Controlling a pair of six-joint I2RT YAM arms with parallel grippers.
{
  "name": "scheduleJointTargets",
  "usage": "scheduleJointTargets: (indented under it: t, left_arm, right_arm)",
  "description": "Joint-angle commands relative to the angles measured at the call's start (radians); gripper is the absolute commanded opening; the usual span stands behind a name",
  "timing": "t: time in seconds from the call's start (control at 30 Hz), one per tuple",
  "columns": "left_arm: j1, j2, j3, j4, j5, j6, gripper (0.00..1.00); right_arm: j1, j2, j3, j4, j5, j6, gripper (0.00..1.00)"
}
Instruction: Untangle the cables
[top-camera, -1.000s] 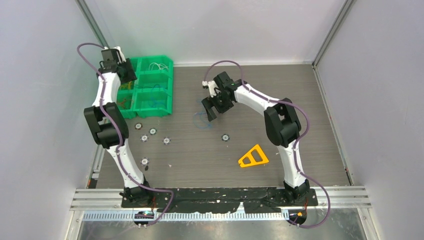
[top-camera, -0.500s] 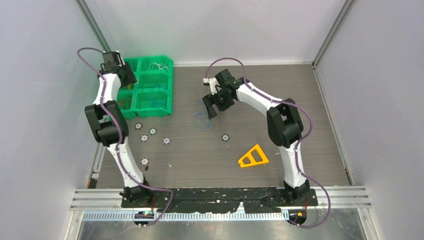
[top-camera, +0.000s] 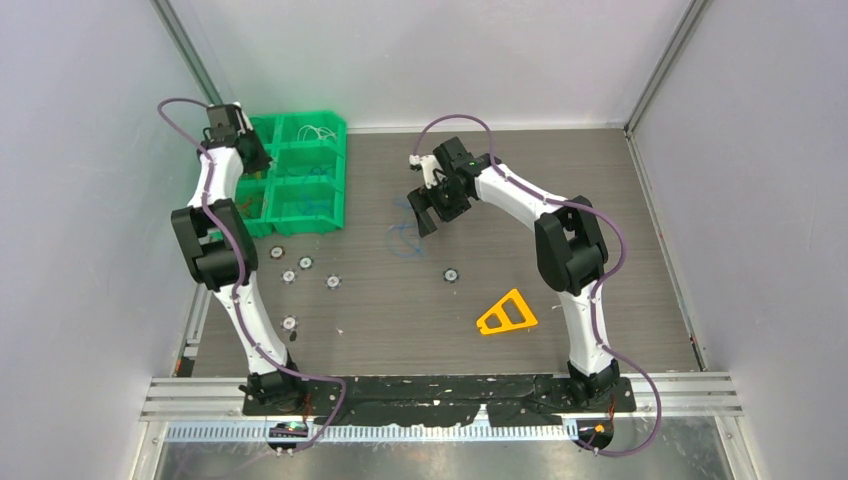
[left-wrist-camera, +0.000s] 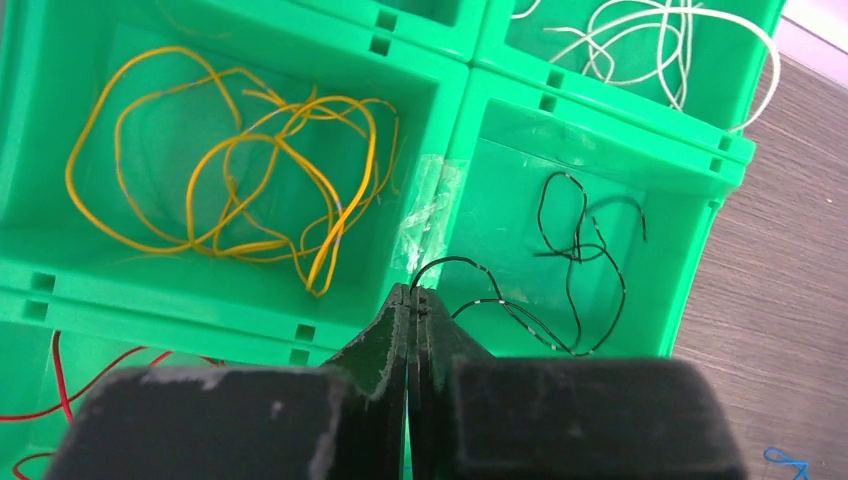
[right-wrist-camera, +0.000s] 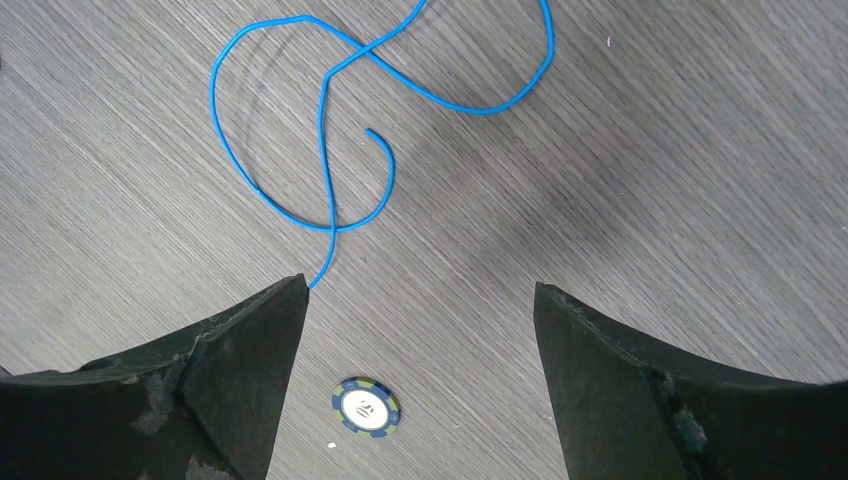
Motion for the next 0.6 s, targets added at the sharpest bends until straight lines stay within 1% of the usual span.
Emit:
scheduleJointTargets:
  t: [0.0,0.13,0.27,0.37,0.57]
  left_arm:
    - [-0.001,-0.020,0.040,0.069,0.061,0.025,0.00]
    - [-0.021,-0.042,-0.004,0.133,0.069,0.091,0.00]
    - [-0.051,-0.031,-0.002,0.137,0.039,0.172,0.00]
    - [-0.076,0.016,0.087,0.056,0.018,0.211,0.00]
    - [-0.123,0.188,0.357,-0.192,-0.060,0.239,0.00]
  right_arm:
    - [0.000,-0.014,0.022,0.005,-0.016,0.009,0.89]
    - [-0.003,-0.011,0.023,0.003,-0.024,0.010,0.89]
    - [-0.010,-0.011,0.015,0.001,-0.029,0.010,0.89]
    - [-0.015,-0.012,0.009,0.000,-0.036,0.011,0.89]
    - [-0.029,-0.008,0.007,-0.003,-0.044,0.017,0.89]
